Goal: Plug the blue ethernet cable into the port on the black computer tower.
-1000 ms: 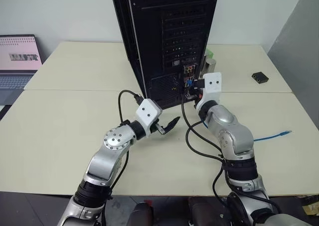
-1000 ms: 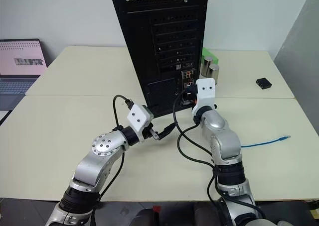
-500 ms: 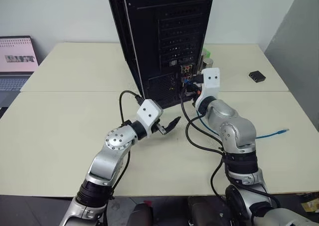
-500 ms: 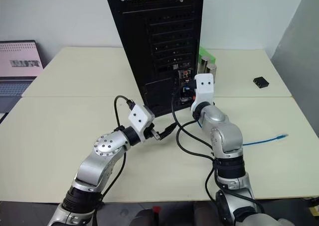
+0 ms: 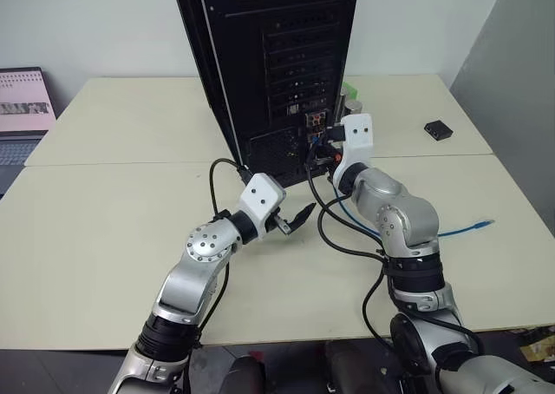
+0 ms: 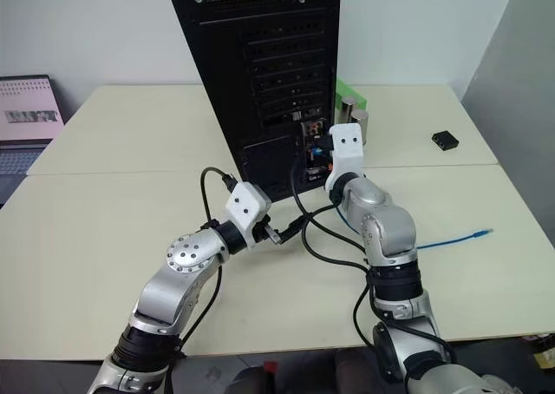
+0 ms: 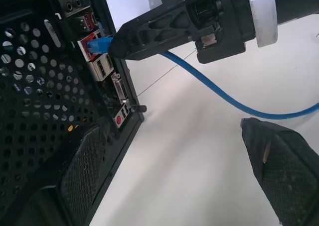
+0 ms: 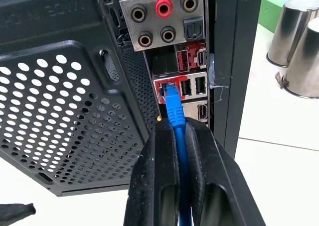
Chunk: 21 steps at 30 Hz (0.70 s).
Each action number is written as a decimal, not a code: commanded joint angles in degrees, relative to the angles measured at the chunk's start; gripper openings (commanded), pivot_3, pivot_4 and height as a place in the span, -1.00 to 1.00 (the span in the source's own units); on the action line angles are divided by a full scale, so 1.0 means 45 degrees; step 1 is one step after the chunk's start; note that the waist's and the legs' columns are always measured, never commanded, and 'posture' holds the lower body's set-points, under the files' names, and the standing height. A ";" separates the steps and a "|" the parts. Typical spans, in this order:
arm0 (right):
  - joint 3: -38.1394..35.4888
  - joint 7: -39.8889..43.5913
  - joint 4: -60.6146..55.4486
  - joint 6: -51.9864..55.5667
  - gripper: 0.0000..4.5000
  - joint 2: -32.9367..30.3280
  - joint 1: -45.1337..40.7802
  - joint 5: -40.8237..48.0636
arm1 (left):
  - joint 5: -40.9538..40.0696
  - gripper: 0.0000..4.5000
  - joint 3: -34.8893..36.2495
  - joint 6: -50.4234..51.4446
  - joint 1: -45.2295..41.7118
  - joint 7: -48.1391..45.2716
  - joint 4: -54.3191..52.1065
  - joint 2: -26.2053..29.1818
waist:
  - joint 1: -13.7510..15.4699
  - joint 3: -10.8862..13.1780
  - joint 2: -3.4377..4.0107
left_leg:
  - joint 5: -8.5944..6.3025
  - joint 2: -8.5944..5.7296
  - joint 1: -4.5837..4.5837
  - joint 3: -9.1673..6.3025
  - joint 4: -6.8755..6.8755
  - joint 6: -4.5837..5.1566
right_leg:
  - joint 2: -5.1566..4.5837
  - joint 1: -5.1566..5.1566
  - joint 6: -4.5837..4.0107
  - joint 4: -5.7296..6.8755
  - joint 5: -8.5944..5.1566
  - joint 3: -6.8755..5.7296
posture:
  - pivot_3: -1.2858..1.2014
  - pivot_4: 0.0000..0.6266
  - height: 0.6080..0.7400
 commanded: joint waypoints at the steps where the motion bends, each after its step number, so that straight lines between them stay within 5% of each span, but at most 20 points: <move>1: 0.0108 0.0428 -0.0437 -0.0581 -0.85 -0.0356 -0.0265 -0.0031 | -0.0019 0.99 0.0162 -0.0241 -0.0106 0.0082 -0.0144 -0.0100 | 0.0000 0.0000 0.0000 | 0.0000 -0.0001 -0.0001 -0.0001 0.0000 0.0000 | 0.0000 0.0000 0.0000 0.0000 0.0000 -0.0001 | 0.03 -0.52 1.00; 13: -0.0092 0.3077 -0.4528 0.1057 0.20 -0.3488 0.2278 0.1498 | -0.0661 1.00 0.1476 0.0830 -0.0479 -0.0285 -0.0009 0.0750 | 0.0341 0.0002 -0.0001 | -0.0003 -0.0021 -0.0036 -0.0006 -0.0012 -0.0002 | -0.0022 -0.0018 0.0004 -0.0016 -0.0001 -0.0011 | 0.03 -0.52 1.00; 21: -0.1148 0.6453 -0.5505 -0.0485 0.94 -0.6531 0.3445 0.2714 | -0.0927 1.00 0.2004 0.1787 -0.0975 -0.0590 -0.0430 0.1645 | 0.0389 0.0009 -0.0008 | -0.0003 -0.0019 -0.0034 -0.0012 -0.0008 -0.0001 | -0.0012 -0.0010 0.0049 -0.0024 -0.0029 -0.0024 | 0.03 -0.52 1.00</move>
